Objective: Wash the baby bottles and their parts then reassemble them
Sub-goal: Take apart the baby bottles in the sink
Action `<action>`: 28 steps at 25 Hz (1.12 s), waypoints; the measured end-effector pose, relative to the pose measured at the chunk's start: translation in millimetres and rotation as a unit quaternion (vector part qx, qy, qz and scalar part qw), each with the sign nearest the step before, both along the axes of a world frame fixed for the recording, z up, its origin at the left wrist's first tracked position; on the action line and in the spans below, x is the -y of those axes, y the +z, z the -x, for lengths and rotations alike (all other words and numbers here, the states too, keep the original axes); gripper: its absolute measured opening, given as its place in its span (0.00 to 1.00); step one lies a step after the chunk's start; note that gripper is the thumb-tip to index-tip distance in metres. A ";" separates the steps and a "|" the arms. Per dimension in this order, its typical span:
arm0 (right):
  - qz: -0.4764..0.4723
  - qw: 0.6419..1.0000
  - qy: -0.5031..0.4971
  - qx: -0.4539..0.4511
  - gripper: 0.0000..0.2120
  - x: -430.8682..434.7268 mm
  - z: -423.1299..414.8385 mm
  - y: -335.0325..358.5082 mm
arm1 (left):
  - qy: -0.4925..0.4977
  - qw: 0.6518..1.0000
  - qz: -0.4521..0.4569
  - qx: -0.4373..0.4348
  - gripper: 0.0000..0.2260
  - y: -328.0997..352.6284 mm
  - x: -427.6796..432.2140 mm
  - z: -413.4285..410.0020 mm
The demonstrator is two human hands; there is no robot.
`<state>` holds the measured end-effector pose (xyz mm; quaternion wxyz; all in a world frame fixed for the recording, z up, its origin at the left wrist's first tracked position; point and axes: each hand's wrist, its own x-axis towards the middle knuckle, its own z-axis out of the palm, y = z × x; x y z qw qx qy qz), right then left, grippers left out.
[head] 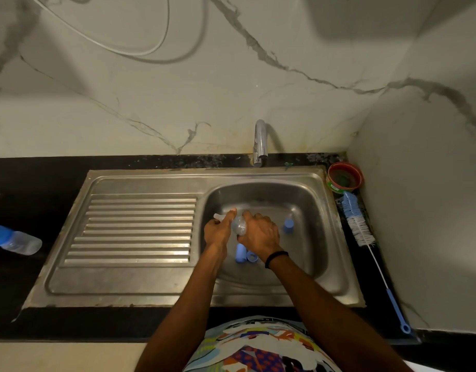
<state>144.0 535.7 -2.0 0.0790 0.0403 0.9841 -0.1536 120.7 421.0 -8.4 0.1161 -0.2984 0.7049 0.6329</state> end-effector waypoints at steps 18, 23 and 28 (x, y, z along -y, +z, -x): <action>0.150 0.980 0.038 0.122 0.30 -13.9 0.5 -20.8 | -0.043 0.999 0.016 0.000 0.22 -21.4 16.7 -10.9; 0.100 0.993 0.005 0.068 0.29 -24.8 -4.6 -28.8 | 0.072 0.993 0.082 0.050 0.26 -29.5 19.8 -9.3; 0.107 0.973 -0.157 0.128 0.30 -65.5 -2.2 -65.6 | 0.005 1.000 0.002 0.031 0.19 -26.7 13.7 -5.1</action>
